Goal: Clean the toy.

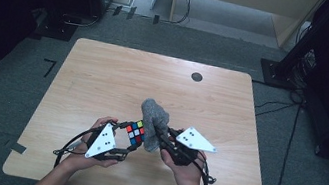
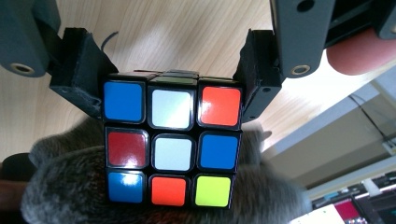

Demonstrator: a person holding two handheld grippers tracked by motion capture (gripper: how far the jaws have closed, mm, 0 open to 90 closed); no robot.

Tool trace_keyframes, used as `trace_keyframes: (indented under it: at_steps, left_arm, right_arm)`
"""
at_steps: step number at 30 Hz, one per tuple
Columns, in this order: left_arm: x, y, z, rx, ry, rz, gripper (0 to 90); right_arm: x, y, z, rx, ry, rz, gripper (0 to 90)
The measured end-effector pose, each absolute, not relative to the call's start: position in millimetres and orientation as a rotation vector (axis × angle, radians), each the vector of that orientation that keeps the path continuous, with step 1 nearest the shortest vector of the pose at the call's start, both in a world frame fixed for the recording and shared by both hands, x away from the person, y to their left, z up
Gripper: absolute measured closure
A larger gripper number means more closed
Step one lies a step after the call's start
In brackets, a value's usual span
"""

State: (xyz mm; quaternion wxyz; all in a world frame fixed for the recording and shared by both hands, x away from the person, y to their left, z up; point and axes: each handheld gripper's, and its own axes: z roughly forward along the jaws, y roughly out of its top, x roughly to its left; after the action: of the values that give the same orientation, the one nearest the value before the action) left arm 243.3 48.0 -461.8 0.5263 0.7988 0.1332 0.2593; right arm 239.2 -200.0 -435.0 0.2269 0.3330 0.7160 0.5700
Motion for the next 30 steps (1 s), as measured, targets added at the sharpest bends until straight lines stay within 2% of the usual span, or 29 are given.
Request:
trace_keyframes:
  at_steps: [2,6,9,14,20,25,30]
  left_arm:
    - [245,43,-465,1.967,0.35,0.654,34.5]
    - [252,35,-471,2.097,0.437,0.73,34.5]
    - [251,31,-468,2.104,0.456,0.706,34.5]
    - [248,28,-466,2.151,0.45,0.708,34.5]
    - [248,24,-465,2.173,0.447,0.708,34.6]
    - [250,28,-465,2.155,0.461,0.663,34.6]
    - [252,28,-467,2.163,0.47,0.668,34.6]
  right_arm:
    - [239,-194,-441,0.923,1.972,1.352,77.5]
    - [223,-180,-436,0.69,1.892,1.233,77.4]
    - [213,-160,-444,0.476,1.963,1.165,77.1]
    - [209,-149,-457,0.356,2.001,1.124,77.1]
    - [216,-158,-454,0.459,1.949,1.067,77.4]
    - [207,-146,-456,0.315,1.994,1.085,77.2]
    - [218,-160,-453,0.502,1.949,1.07,77.3]
